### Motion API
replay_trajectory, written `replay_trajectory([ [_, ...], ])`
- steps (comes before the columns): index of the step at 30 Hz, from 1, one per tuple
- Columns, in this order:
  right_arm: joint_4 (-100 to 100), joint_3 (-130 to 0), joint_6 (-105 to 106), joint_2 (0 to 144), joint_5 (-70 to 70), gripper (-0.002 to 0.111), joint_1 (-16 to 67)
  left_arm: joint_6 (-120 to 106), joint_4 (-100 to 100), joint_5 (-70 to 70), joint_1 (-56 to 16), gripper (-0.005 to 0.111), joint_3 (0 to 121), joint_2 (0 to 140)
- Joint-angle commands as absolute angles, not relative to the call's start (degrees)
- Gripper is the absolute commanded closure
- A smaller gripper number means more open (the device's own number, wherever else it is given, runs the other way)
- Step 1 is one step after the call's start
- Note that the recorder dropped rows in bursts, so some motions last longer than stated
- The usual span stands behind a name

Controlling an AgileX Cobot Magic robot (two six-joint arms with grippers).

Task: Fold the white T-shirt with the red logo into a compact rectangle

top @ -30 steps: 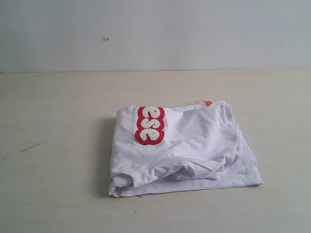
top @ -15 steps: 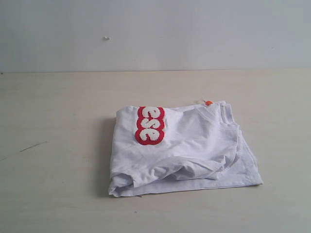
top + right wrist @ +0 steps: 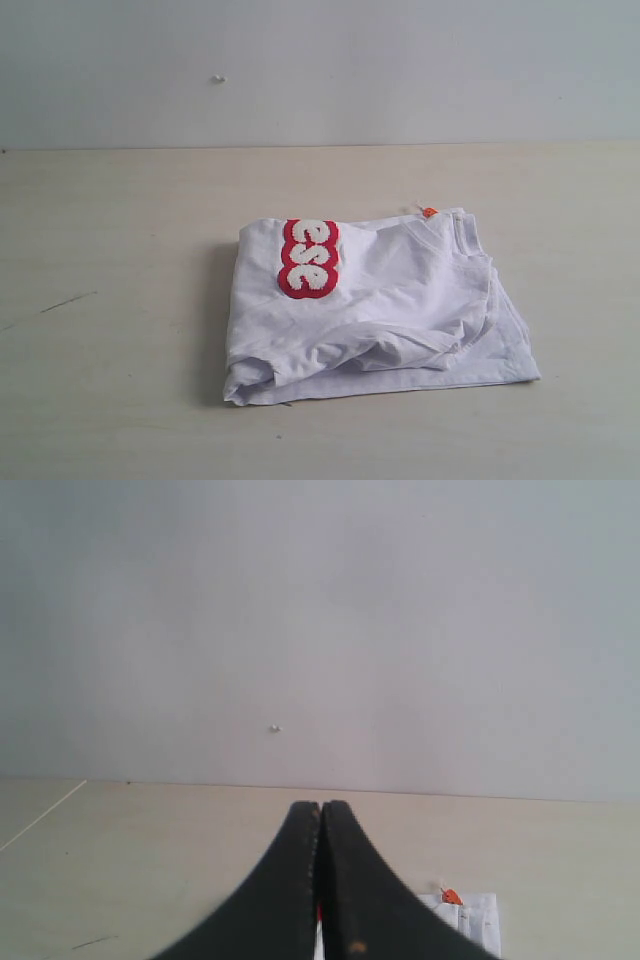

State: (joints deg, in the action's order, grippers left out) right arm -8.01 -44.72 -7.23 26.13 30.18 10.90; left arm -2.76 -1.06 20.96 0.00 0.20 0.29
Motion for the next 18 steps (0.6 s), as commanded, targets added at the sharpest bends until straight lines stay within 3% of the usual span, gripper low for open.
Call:
replay_trajectory([
  [1, -7.66, -44.37, -7.12, 25.98, 28.79, 0.108, 10.68, -2.79, -0.75, 20.58, 0.00, 0.107, 0.00, 0.00],
  [18, -8.75, -44.37, -8.19, 25.98, 22.80, 0.108, 10.68, -2.79, -0.75, 20.58, 0.00, 0.107, 0.00, 0.00],
])
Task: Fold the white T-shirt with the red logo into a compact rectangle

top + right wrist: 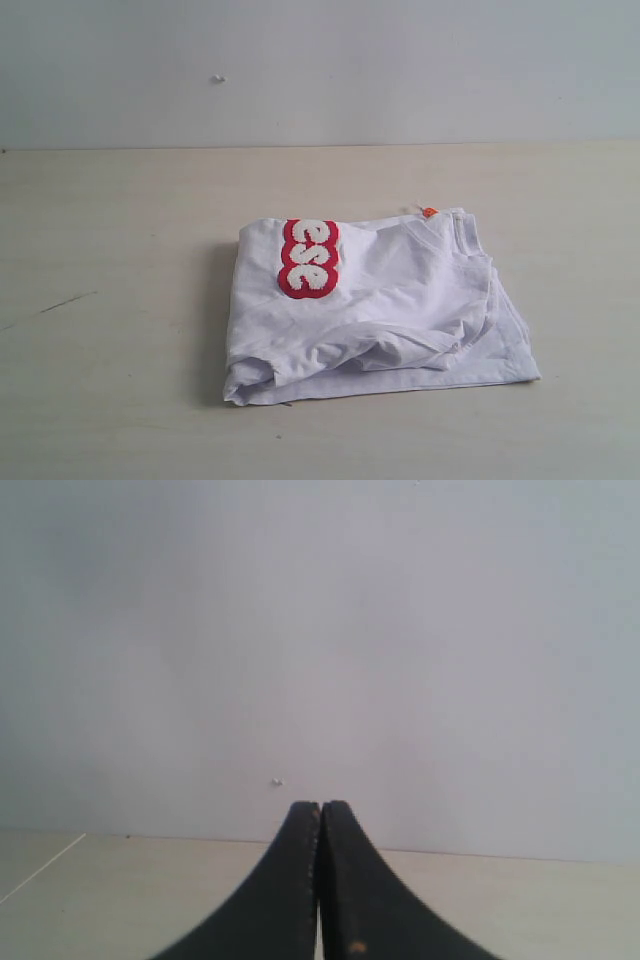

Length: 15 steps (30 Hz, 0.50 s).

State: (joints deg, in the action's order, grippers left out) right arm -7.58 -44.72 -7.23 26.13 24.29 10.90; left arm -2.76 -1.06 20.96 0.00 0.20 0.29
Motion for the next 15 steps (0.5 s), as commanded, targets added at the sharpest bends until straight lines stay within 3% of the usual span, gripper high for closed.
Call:
replay_trajectory([
  [1, -10.05, -44.37, -8.19, 25.98, 22.80, 0.108, 10.68, -2.79, -0.75, 20.58, 0.00, 0.107, 0.00, 0.00],
  [15, -10.46, -45.24, -3.88, 29.69, 28.81, 0.108, 10.68, -2.79, -0.75, 20.58, 0.00, 0.107, 0.00, 0.00],
])
